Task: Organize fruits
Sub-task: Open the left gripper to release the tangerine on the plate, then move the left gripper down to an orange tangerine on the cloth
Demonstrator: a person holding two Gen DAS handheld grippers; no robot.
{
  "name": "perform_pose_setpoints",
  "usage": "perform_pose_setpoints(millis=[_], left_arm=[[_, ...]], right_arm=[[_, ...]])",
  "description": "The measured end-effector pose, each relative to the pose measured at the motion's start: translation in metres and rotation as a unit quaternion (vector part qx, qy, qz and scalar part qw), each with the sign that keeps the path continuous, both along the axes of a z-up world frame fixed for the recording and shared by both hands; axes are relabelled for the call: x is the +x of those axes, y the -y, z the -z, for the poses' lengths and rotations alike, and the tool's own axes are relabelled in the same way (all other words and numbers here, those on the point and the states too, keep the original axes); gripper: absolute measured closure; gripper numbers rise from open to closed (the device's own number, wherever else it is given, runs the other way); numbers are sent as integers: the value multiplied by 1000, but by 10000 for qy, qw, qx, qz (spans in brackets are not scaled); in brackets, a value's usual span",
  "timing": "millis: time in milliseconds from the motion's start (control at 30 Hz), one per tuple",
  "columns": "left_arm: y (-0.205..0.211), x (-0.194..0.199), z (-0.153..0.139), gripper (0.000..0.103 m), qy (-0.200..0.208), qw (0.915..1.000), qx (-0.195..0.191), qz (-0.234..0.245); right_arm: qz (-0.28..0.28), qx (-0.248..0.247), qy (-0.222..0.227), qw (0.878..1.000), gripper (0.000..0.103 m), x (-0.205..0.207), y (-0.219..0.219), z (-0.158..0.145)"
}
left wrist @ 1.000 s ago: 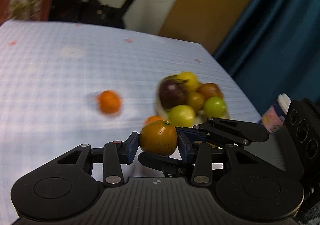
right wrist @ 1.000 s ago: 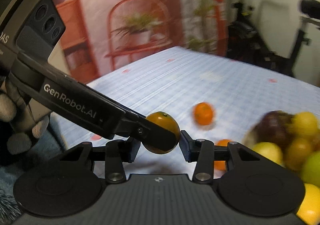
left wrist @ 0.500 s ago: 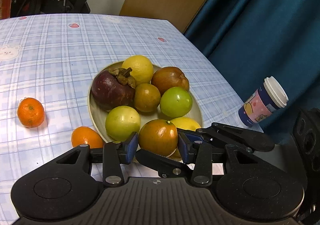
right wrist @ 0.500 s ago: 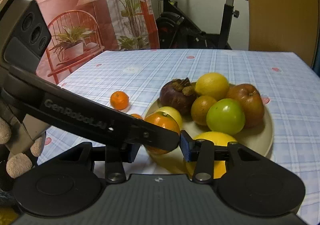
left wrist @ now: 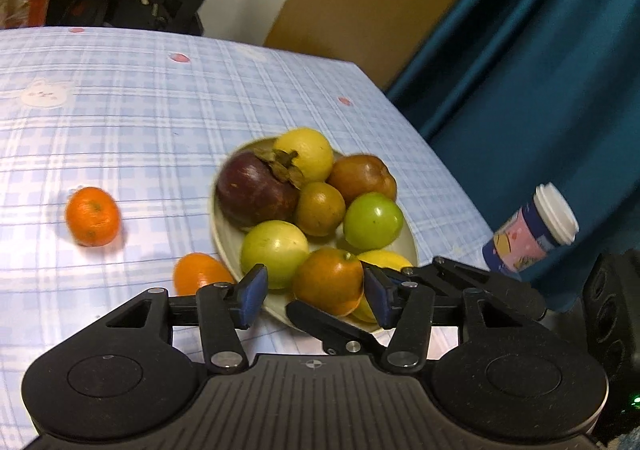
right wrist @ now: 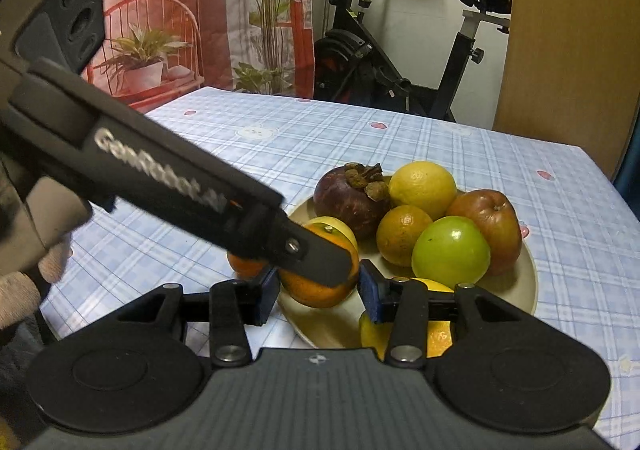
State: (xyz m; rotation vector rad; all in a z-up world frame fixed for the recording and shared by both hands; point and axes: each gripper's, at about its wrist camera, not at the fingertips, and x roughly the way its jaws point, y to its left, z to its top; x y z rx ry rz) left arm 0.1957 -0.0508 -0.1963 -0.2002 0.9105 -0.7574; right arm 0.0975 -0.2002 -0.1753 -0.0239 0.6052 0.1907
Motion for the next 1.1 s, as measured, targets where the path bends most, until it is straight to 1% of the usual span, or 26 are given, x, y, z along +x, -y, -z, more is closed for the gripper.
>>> perform_pose_setpoints(millis=[67,233,300,367,400,567,667,767,867,1000,1067,1100], left_arm=[[-10,-2,-3,42,73,9998,-72,-174],[-35,-8,-8,42,179,9970,-324,-680],[-43,-11,-10,42,296,9952,-245,-903],[-51,-13,-10,42,371,9928,-133,-1128],[-56,-14,-10,42,401,9910,-84,-1277],[-81,-19,-9,42,519,9822,45,-1805],[-92,-19,-11,42,599,9780,99,-1996],[-98,-18,-11,43,630,9749,148,-2131],[-101,-17,-11,43,681,9731,173,-2196],[-108,-17,-11,43,702,9707,155,-2293],[-112,-16,-8,43,639,9696,121,-2361],[-114,-15,-7,43,599,9691,95,-2393]], right_arm=[[13,-57,4,10000,58,-1,-2,0],[77,-138,49,9999,56,1,0,-2],[100,-196,76,9997,56,1,-2,-2],[126,-227,142,9996,51,0,-3,-4],[117,-188,214,9995,51,-1,-3,-5],[-55,-73,439,9990,50,-3,-5,-9],[-288,-15,447,9986,50,-2,-13,-7],[-660,61,378,9971,51,3,-24,-4],[-935,-42,345,9950,52,12,-36,0],[-890,-276,248,9953,53,35,-45,8],[-886,-426,172,9950,57,43,-51,13],[-870,-519,198,9947,57,44,-53,16]])
